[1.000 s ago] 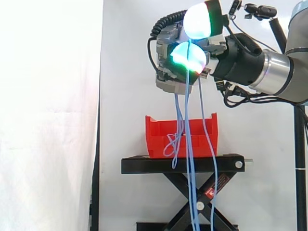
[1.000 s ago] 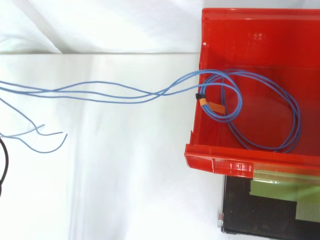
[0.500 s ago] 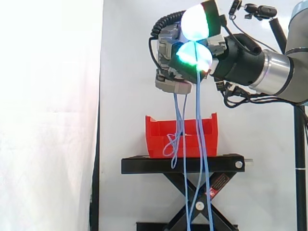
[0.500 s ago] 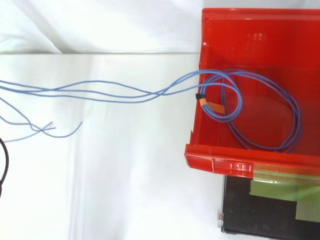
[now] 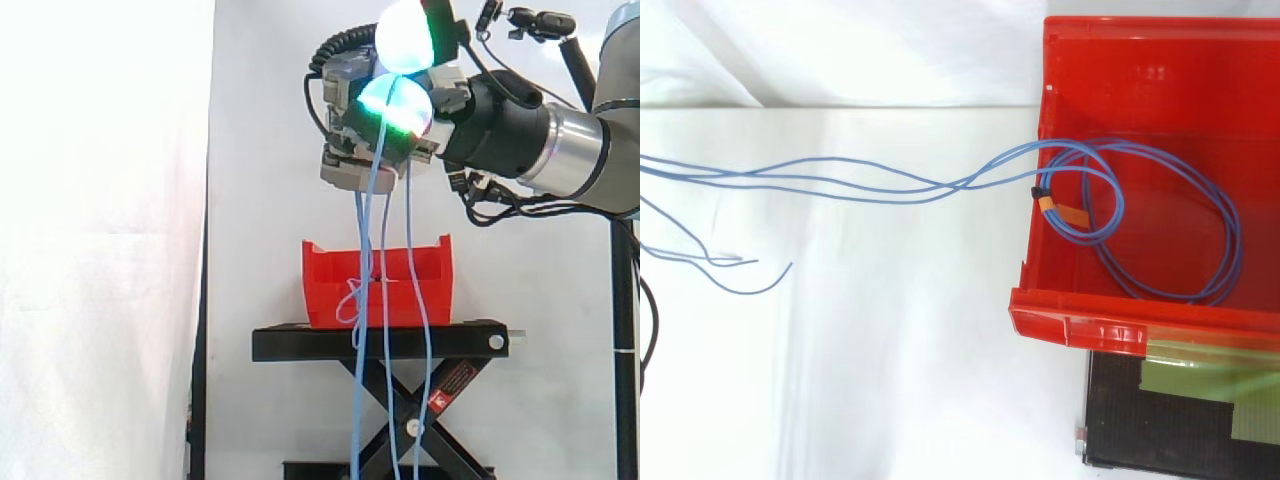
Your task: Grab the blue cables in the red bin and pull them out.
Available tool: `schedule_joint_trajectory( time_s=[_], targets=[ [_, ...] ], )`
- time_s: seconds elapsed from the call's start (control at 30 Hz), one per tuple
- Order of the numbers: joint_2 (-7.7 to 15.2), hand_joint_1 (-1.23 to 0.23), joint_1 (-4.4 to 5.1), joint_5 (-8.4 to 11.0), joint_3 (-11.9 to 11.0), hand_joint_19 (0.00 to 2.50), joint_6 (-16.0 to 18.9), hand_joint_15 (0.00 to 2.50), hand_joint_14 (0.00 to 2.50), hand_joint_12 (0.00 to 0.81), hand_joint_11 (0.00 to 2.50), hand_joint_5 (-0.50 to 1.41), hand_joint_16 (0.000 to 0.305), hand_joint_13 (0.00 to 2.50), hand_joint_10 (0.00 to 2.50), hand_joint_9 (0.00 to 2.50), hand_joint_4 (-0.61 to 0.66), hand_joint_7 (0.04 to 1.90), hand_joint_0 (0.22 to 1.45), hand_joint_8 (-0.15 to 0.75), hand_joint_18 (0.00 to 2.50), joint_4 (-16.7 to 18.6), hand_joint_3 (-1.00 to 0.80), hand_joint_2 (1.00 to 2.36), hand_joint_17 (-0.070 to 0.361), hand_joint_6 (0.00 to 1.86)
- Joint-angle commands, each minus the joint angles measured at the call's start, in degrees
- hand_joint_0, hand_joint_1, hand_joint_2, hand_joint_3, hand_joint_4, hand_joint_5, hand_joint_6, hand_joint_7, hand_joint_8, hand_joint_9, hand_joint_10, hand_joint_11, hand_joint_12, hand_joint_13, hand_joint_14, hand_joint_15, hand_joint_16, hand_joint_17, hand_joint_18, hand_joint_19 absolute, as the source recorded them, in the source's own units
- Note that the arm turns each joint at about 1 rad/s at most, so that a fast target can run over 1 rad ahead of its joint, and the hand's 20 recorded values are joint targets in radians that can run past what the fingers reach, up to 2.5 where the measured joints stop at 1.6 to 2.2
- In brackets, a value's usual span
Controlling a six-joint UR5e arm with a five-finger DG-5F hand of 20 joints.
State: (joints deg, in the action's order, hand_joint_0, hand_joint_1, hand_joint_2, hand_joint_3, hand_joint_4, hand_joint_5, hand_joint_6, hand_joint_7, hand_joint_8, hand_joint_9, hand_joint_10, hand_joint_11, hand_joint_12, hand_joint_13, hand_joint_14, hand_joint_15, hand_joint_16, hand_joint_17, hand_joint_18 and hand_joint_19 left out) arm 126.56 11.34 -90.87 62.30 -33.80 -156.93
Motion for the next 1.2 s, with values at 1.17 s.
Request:
schedule_joint_trajectory(
  time_s=[1.17],
  targets=[
    [0.0, -0.97, 0.0, 4.3, 0.01, 1.45, 9.68, 1.02, 1.73, 0.362, 1.75, 0.83, 0.044, 1.37, 0.43, 1.63, 0.34, 0.57, 0.84, 0.288, 1.32, 0.04, -1.0, 1.0, 0.098, 0.63]
  ],
)
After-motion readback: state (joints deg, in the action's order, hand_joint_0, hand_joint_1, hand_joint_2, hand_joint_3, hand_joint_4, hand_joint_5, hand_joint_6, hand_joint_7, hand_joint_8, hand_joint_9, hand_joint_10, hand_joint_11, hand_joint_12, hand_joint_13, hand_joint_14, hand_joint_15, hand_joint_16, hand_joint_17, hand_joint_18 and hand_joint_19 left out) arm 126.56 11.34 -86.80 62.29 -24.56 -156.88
